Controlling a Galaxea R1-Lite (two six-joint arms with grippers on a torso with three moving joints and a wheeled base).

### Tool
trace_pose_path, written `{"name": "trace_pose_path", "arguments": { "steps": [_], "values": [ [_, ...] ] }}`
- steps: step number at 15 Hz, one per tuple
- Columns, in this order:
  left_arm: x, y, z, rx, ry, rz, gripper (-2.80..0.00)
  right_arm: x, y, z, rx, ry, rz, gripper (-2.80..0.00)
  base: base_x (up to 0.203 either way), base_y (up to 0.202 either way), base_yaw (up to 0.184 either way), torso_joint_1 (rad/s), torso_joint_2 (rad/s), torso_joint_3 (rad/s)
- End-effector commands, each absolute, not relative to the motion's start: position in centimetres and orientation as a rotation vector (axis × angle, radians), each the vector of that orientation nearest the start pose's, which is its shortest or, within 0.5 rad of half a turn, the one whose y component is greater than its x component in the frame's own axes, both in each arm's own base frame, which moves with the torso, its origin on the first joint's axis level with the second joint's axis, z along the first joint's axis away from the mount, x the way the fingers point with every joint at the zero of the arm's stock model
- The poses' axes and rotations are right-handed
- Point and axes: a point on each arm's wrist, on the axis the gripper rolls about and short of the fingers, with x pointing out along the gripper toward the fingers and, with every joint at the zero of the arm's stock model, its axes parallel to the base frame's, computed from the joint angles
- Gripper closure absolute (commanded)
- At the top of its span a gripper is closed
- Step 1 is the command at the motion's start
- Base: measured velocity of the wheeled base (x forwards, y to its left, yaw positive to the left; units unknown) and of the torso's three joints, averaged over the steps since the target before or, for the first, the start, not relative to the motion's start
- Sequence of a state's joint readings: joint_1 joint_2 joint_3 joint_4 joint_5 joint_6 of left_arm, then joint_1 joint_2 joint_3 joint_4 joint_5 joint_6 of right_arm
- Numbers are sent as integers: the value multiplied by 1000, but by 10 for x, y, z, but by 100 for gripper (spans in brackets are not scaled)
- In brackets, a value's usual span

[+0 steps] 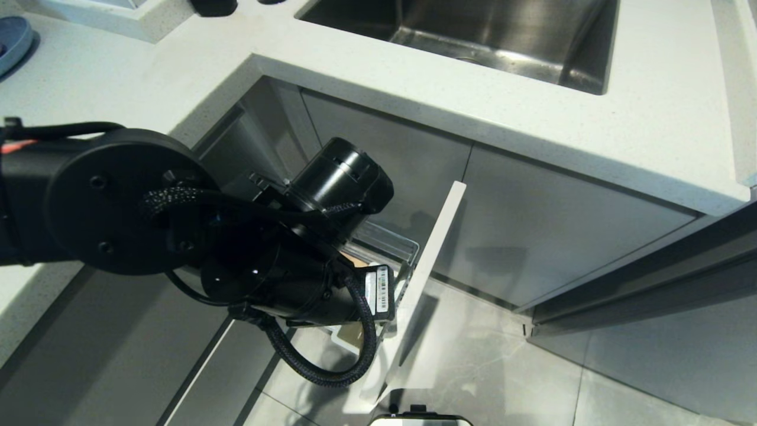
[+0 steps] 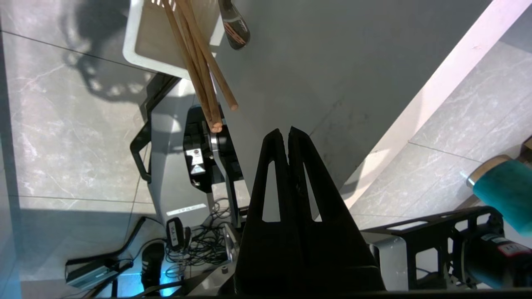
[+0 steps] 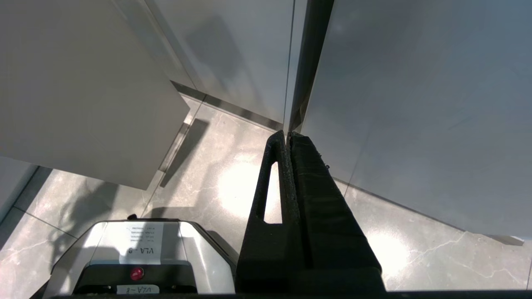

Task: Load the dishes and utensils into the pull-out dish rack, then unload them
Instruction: Take the spoon out of the cupboard

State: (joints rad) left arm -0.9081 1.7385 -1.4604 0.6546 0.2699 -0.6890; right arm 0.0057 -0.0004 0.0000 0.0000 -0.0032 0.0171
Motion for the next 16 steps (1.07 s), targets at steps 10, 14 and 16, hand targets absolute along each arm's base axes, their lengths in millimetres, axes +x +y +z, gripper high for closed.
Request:
{"name": "trace_pose_path", "arguments": {
  "steps": [10,14,16],
  "values": [
    [240,-233,241,-395,899,-71,0,-23,0,75,17,2,3,0,0,0,0,0,0,0],
    [256,-247,224,-473,975,-58,-280,-23,0,75,17,2,3,0,0,0,0,0,0,0],
    [264,-253,216,-529,1006,-37,-280,-23,0,75,17,2,3,0,0,0,0,0,0,0]
  ]
}}
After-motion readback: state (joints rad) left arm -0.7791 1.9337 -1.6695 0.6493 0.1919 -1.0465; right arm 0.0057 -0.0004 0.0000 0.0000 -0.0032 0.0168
